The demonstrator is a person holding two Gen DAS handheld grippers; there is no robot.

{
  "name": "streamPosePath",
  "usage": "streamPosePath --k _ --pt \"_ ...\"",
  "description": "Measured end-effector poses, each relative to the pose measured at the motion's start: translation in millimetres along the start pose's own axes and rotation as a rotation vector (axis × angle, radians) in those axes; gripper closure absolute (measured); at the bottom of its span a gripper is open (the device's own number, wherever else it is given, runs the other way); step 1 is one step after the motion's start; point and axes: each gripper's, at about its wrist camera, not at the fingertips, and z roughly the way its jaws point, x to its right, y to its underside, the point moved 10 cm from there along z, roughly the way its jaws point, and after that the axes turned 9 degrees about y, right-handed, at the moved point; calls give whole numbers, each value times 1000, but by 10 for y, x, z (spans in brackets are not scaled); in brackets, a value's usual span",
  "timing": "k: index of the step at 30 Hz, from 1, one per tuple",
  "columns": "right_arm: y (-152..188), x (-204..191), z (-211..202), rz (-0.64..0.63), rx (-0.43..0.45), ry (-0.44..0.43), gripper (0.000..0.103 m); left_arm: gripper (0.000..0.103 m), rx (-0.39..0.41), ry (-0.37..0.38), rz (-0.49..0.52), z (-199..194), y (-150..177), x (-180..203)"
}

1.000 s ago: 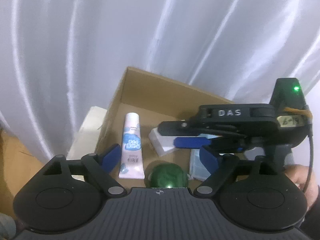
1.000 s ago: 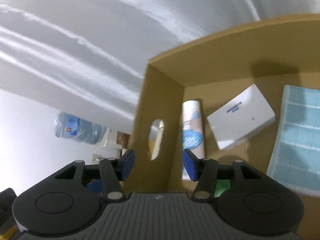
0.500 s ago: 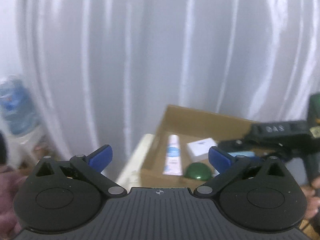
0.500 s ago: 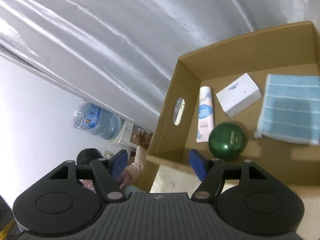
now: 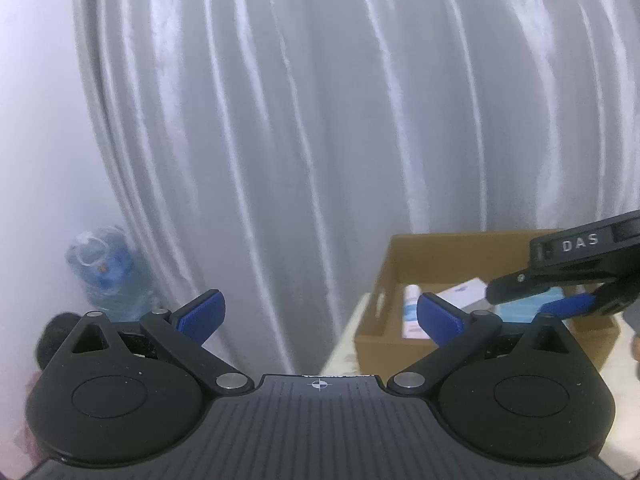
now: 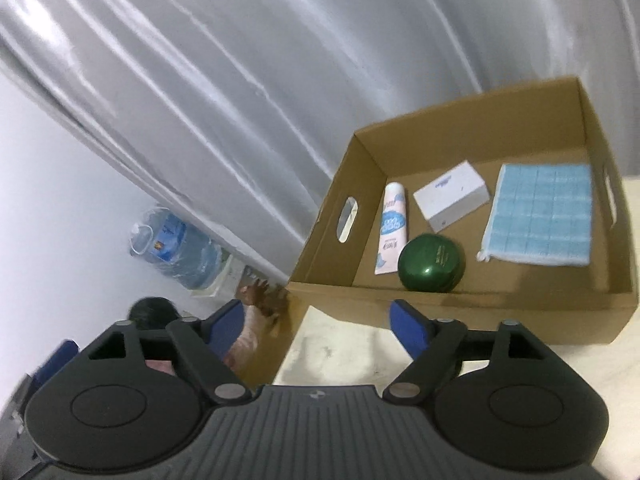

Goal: Organize objects

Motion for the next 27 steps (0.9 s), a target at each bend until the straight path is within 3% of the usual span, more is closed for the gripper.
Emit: streamPosePath --k 3,7,14,20,24,27 --pt "19 -35 -87 -60 51 50 8 0 17 -10 -34 -8 12 -1" --pt "6 -9 -211 -123 128 123 0 0 -21 51 -92 68 60 27" --pt "29 189 -359 -241 242 341 0 0 -104 125 -157 366 273 143" --pt "163 370 -388 -283 258 432 0 0 -205 156 -150 716 448 279" --pt "235 474 -339 -310 268 507 0 0 -257 284 -183 904 507 455" --pt "263 532 -287 -305 264 537 0 0 -305 338 -193 1063 566 559"
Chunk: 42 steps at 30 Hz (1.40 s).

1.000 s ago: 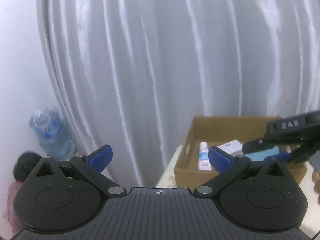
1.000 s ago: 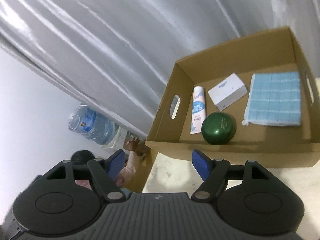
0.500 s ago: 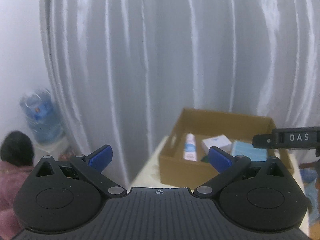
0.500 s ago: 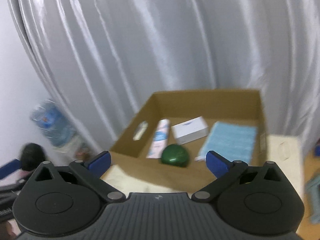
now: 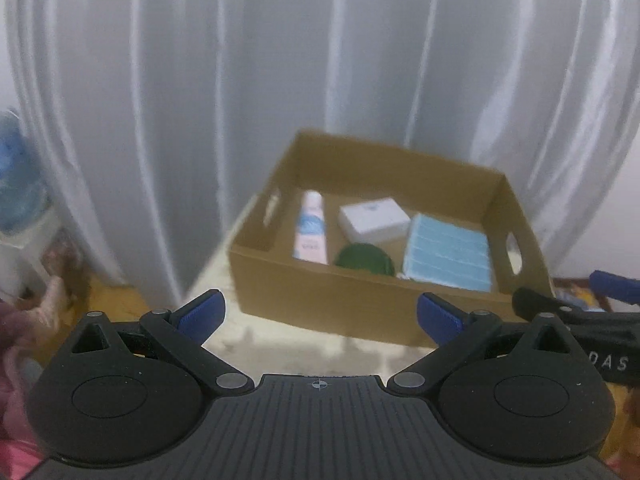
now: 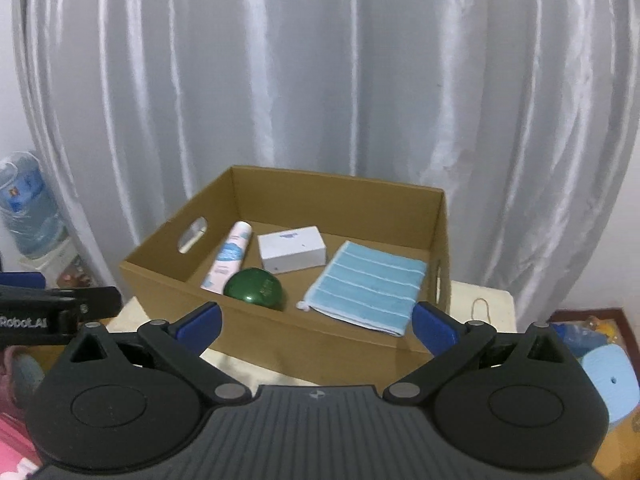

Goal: Organize objects

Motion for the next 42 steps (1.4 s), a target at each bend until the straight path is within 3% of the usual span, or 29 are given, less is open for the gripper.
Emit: streamPosePath --k 6,12,18,42 --pt "76 60 202 47 -45 18 0 0 -85 60 -5 329 38 -15" --pt "144 116 437 140 -114 27 0 0 -113 93 45 551 -16 -6" --pt "191 98 623 156 -155 42 0 0 -129 111 80 712 -49 -41" --pt "196 180 735 171 -181 51 0 0 -147 126 150 828 -46 57"
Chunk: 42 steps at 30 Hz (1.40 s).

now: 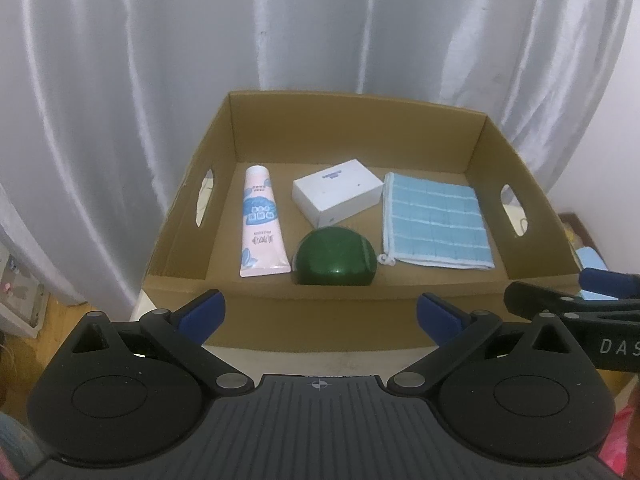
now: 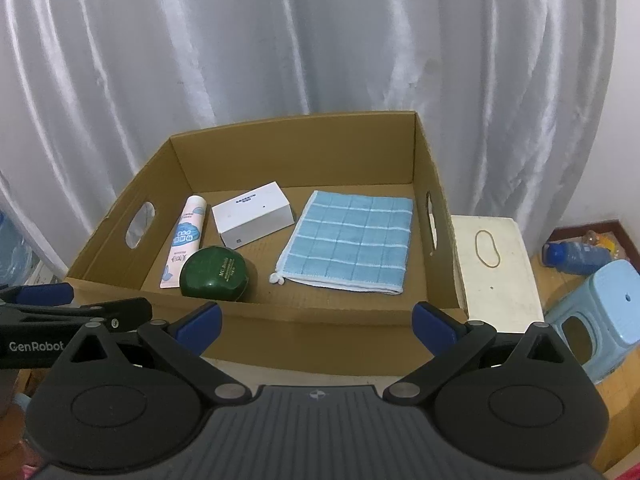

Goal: Organize objects

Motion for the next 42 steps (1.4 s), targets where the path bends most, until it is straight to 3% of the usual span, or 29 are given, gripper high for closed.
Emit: streamPosePath --k 42 --pt "-16 47 -52 31 -5 -3 0 1 11 -23 26 -57 -50 46"
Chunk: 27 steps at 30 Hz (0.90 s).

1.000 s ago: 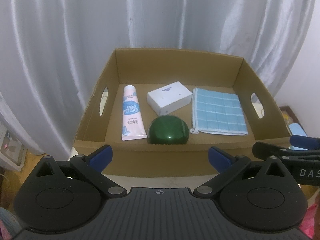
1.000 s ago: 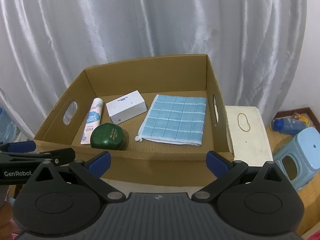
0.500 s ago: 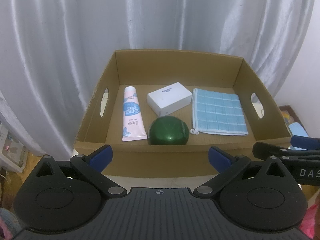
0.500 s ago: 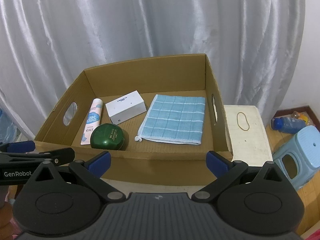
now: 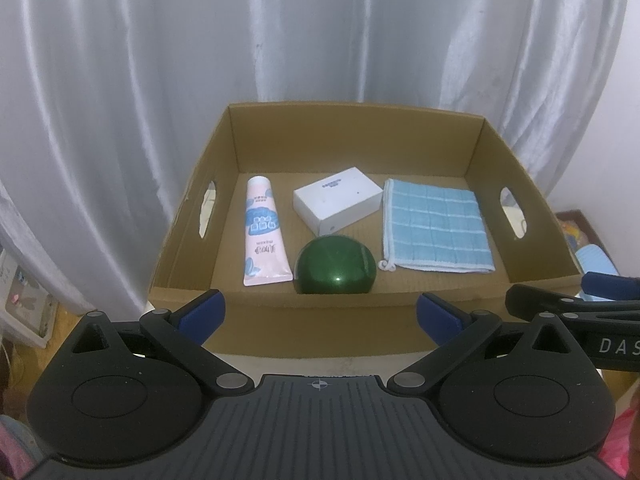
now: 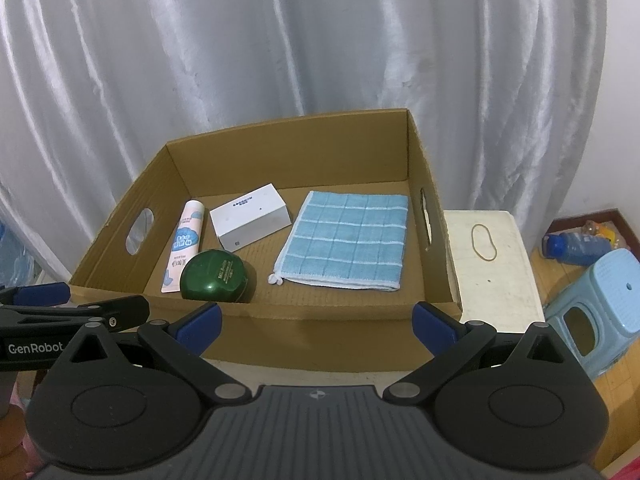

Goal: Organize objects

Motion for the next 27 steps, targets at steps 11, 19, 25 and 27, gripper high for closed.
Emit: streamPosePath --k 11,19,25,27 --pt "4 7 -5 5 5 1 0 1 5 -9 3 -12 -29 15" --pt "3 7 -6 5 5 0 0 1 6 -12 2 -15 -42 13" --pt "2 7 -7 5 4 1 0 1 7 -15 2 -12 -49 19" --pt "-3 6 -9 5 5 1 0 1 8 -15 2 -13 -50 21"
